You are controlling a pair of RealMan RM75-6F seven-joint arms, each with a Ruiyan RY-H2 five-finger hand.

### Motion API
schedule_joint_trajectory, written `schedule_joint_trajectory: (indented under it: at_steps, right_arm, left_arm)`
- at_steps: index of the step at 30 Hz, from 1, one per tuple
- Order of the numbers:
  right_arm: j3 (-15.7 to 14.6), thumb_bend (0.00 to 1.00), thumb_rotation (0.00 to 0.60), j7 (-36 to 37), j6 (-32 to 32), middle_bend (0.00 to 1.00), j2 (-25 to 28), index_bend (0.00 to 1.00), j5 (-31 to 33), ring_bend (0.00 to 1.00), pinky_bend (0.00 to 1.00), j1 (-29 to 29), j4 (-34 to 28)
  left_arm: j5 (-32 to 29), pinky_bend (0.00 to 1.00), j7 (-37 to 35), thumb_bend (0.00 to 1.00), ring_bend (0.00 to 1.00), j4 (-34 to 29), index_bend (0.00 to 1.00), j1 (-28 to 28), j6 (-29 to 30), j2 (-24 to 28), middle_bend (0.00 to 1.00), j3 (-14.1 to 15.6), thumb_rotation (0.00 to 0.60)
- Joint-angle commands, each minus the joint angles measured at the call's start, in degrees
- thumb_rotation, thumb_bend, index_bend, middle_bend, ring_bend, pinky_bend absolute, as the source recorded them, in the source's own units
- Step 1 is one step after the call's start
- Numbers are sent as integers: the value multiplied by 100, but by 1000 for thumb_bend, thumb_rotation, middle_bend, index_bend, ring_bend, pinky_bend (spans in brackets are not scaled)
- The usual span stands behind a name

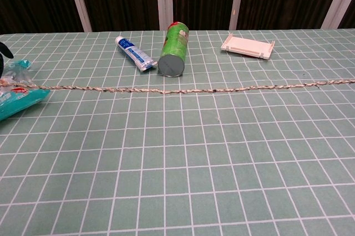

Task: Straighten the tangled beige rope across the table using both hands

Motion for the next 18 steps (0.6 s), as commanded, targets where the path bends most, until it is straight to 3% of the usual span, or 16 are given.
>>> schedule_joint_trajectory:
  at_steps: [1, 14, 16, 18]
  right_arm:
    - [-29, 458, 600, -38, -33, 280, -34, 649, -9, 0, 0, 5, 56]
    - [-75, 458, 600, -230, -192, 280, -130, 640, 90, 0, 0, 16, 292]
    - [-90, 458, 600, -273, -216, 265, -116, 555, 85, 0, 0, 18, 289]
    - [-121, 458, 600, -336, -254, 186, -96, 369, 85, 0, 0, 20, 286]
  left_arm:
    - [-34, 0, 113, 551, 0, 35, 679, -49, -65, -107, 186, 3, 600]
    - [-332, 0, 829, 549, 0, 11, 678, -237, -297, -457, 174, 31, 600]
    - [-395, 0, 944, 515, 0, -31, 650, -259, -326, -460, 152, 41, 600]
    - [-435, 0, 1004, 450, 0, -78, 580, -274, -344, -447, 118, 44, 600]
